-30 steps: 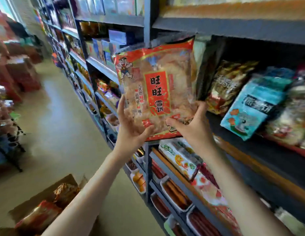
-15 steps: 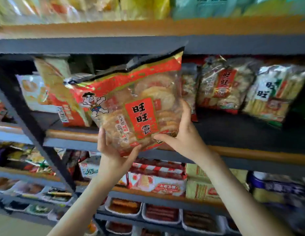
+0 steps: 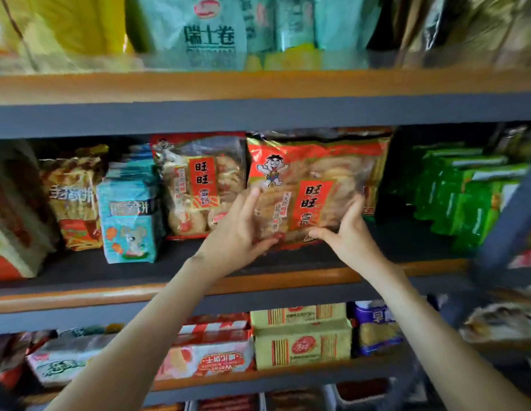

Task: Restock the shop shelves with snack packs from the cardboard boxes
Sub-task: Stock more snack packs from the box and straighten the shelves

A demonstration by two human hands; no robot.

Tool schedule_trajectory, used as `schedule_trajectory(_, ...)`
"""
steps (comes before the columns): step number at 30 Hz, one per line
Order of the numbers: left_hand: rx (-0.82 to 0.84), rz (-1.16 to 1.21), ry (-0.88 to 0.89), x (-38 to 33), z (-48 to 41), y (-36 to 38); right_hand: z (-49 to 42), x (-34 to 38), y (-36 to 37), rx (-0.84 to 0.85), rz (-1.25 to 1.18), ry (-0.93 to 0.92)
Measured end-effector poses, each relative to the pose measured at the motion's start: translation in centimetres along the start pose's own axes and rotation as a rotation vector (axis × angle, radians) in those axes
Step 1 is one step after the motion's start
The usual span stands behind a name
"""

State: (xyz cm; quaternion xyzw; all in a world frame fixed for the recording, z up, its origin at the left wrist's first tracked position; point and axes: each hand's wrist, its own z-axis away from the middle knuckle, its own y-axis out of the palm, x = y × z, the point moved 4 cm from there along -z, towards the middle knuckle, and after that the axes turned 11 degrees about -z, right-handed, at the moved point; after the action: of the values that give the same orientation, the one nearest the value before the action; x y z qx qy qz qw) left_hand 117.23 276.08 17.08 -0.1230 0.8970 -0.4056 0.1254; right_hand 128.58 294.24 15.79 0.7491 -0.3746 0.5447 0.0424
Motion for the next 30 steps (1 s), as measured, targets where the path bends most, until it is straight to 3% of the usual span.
schedule_trajectory(3, 0.137, -0.018, -0.109, 0.0, -2.1, 1.1, -1.5, -0.8, -1.3, 0.060, 0.006, 0.061)
schedule_trajectory(7, 0.005, -0.529, -0.061, 1.2, -4.0, 1.6, -3.3, -0.9, -1.3, 0.127, 0.049, 0.072)
schedule_trajectory(10, 0.017, -0.733, 0.039, 2.0, -5.0, 2.2, -4.8, -1.1, -0.2, 0.105, 0.183, -0.006)
schedule_trajectory(12, 0.037, -0.800, 0.085, 2.4, -5.5, 2.2, -5.7, -0.6, 0.5, 0.041, 0.415, -0.141)
schedule_trajectory(15, 0.095, -0.833, 0.071, 3.3, -5.9, 2.8, -6.9, 0.1, 0.8, -0.031, 0.790, -0.297)
schedule_trajectory(17, 0.092, -0.867, 0.064, 3.5, -6.1, 2.9, -7.6, 0.2, 0.8, 0.017, 0.872, -0.346)
schedule_trajectory(20, 0.165, -0.902, 0.050, 3.5, -6.5, 3.2, -8.6, -0.7, 1.0, 0.107, 0.888, -0.306)
schedule_trajectory(24, 0.211, -0.882, 0.007, 3.1, -6.9, 3.6, -9.1, -1.2, 1.8, 0.077, 0.848, -0.213)
schedule_trajectory(30, 0.246, -0.720, 0.010, 2.5, -6.1, 2.5, -6.0, 0.8, 3.2, 0.134, 0.741, -0.015)
